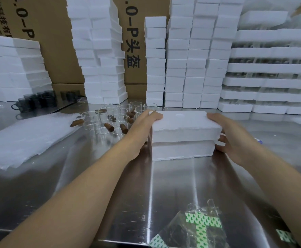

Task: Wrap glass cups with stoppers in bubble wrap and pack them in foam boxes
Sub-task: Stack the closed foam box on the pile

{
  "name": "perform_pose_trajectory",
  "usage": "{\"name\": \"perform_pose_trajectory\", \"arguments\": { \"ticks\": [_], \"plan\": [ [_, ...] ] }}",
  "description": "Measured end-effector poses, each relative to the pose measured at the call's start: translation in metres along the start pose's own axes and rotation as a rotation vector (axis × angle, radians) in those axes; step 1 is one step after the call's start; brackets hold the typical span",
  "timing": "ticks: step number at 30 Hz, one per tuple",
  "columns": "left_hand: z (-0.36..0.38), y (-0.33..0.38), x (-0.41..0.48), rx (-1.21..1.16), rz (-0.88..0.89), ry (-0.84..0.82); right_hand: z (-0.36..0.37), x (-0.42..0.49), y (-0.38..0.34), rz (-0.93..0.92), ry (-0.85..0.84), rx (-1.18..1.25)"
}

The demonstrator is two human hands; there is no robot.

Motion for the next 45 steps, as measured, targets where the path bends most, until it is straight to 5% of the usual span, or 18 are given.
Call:
{"name": "perform_pose_trajectory", "arguments": {
  "ticks": [7, 28, 37, 45],
  "plan": [
    [0.000, -0.002, 0.002, 0.002, 0.063, 0.004, 0.002, 0.002, 0.004, -0.015, -0.007, 0.000],
    [0.006, 0.003, -0.010, 0.040, -0.113, 0.092, 0.007, 0.005, 0.011, 0.001, -0.056, -0.177],
    [0.012, 0.000, -0.012, -0.190, -0.163, 0.147, 0.013, -0.002, 0.013, -0.340, -0.085, -0.161],
    [0.012, 0.003, -0.020, -0.213, -0.195, 0.200, 0.015, -0.005, 0.014, -0.338, -0.064, -0.171]
  ]
}}
Point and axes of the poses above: each hand's wrist, its own x-axis towards the middle knuckle, its own z-axis out of the palm, y = z × x, the point moved 2 cm from there along x, towards the middle knuckle, and after that the axes turned 12 degrees about y, right-handed, at the moved point
